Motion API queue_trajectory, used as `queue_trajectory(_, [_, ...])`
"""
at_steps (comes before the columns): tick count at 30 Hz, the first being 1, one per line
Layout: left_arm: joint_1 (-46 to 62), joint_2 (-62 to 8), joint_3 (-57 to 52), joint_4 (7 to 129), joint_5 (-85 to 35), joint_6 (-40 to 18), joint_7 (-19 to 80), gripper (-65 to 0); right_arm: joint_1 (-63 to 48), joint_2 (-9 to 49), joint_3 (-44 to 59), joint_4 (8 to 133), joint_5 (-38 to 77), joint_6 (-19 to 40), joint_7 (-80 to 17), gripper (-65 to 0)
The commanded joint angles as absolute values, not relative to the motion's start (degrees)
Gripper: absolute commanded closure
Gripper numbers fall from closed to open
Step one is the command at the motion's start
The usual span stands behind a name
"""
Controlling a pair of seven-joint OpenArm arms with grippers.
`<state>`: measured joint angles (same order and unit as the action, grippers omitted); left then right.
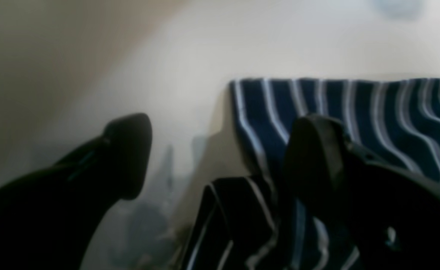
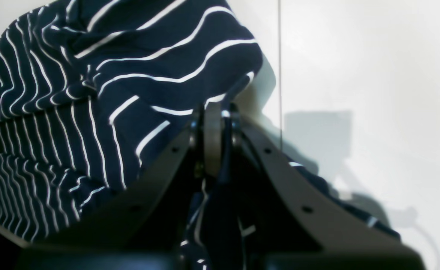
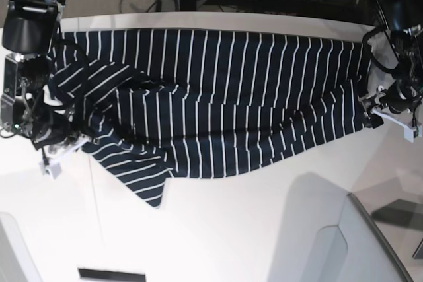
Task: Layout the t-shirt on the table in an organized manner, then fold the t-shirt properly
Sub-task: 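Grasp the shirt sides with both grippers and pull them taut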
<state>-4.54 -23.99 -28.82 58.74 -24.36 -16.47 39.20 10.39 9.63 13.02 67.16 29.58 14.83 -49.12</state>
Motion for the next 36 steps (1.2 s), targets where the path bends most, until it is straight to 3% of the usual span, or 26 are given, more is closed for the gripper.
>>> queue_trajectory(1, [-6.64, -25.36, -29.05, 56.92, -25.01, -16.75, 36.35, -53.3, 11.65, 10.33, 13.14, 68.26, 30.55, 15.16, -48.4, 0.0])
queue_trajectory(6, [-11.38, -25.19, -28.7, 46.02, -25.01, -17.1, 29.14, -53.3, 11.65, 10.33, 13.14, 68.35, 30.55, 15.16, -48.4, 0.0])
queue_trajectory(12, [-14.11, -24.75, -20.97, 41.89, -25.36, -19.74, 26.07, -53.2, 11.65, 10.42, 13.14, 68.26, 30.55, 15.16, -48.4, 0.0])
queue_trajectory(24, [-15.34, -23.69, -20.18, 32.84, -25.1, -19.65, 17.19, -52.7, 11.65, 10.51, 13.14, 68.18, 30.55, 15.16, -48.4, 0.0])
queue_trajectory(26, [-15.34, -23.6, -20.18, 31.69, -25.1, -19.65, 16.22, -47.2, 11.65, 10.51, 13.14, 68.18, 30.55, 15.16, -48.4, 0.0])
queue_trajectory(34, [-15.34, -23.6, -20.18, 30.02, -25.1, -19.82, 14.37, -3.5, 11.65, 10.59, 13.14, 68.18, 30.55, 15.16, -48.4, 0.0])
queue_trajectory(36, [-15.43, -23.6, -20.18, 30.02, -25.1, -19.82, 14.37, 0.0, 11.65, 10.59, 13.14, 68.18, 30.55, 15.16, -48.4, 0.0])
